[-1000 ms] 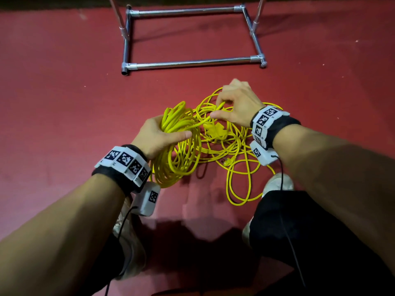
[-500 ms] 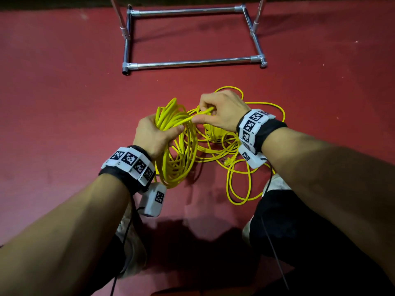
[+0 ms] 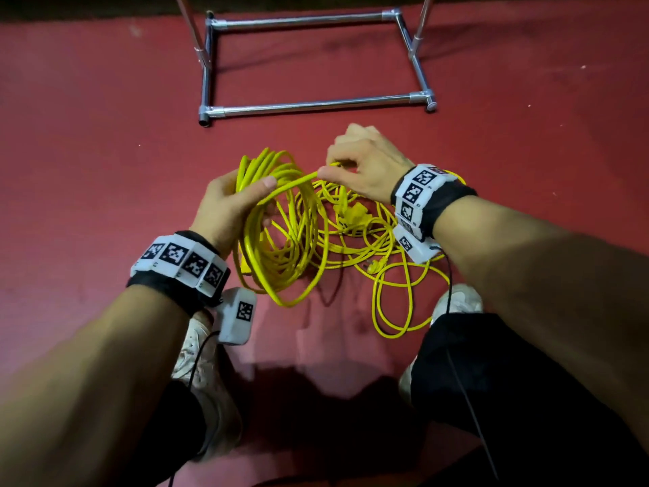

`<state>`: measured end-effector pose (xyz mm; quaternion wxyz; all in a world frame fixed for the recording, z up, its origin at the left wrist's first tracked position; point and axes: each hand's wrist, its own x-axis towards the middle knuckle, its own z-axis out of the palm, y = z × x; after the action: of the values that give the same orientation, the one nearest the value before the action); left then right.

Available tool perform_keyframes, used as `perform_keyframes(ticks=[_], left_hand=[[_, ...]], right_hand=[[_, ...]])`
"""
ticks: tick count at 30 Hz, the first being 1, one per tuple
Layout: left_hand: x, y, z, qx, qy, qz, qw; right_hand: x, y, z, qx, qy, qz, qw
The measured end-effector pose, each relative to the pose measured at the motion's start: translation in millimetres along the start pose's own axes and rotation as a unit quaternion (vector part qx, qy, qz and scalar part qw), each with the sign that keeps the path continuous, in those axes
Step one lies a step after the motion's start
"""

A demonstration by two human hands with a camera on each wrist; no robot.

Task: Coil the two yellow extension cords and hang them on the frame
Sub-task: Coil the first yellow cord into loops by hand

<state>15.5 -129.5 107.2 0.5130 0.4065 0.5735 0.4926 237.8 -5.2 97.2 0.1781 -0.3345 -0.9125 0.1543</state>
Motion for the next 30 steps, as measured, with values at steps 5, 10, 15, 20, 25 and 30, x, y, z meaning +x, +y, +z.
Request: perform_keyframes(ticks=[5,10,15,20,25,30], left_hand=[[-3.6,-2.1,7.4,0.125,-0.016,0.012,0.992],[-5.1,-3.5,10.9,0.172,0.053,0.029,0.983],[-1.1,8.4,11.1,0.158,0.101,0.06,0.981],[4.9,8.9,-1.9,0.144,0.161,0.076,0.973],[5.7,9.6,-9.0,0.138,0.154,0.074,0.976],[2.9,6.6,-3.1,0.146,0.085,0.043,0.985]], right_hand=[[10.5,-24.7,5.4,-0.045,0.012,-0.081,0.996],[-1.8,-11.4,7.9,-0.037,-0.085,0.024,0.995],[-16.8,16.9,19.0,-0.014,-0.074,0.141,0.987],[-10.7,19.6,-1.7,0.079,-0.018,0.2,0.976],[-5.5,14.0,-8.9,0.156,0.029,0.167,0.973],[4.3,3.7,-16.4,0.101,0.039,0.115,0.987]])
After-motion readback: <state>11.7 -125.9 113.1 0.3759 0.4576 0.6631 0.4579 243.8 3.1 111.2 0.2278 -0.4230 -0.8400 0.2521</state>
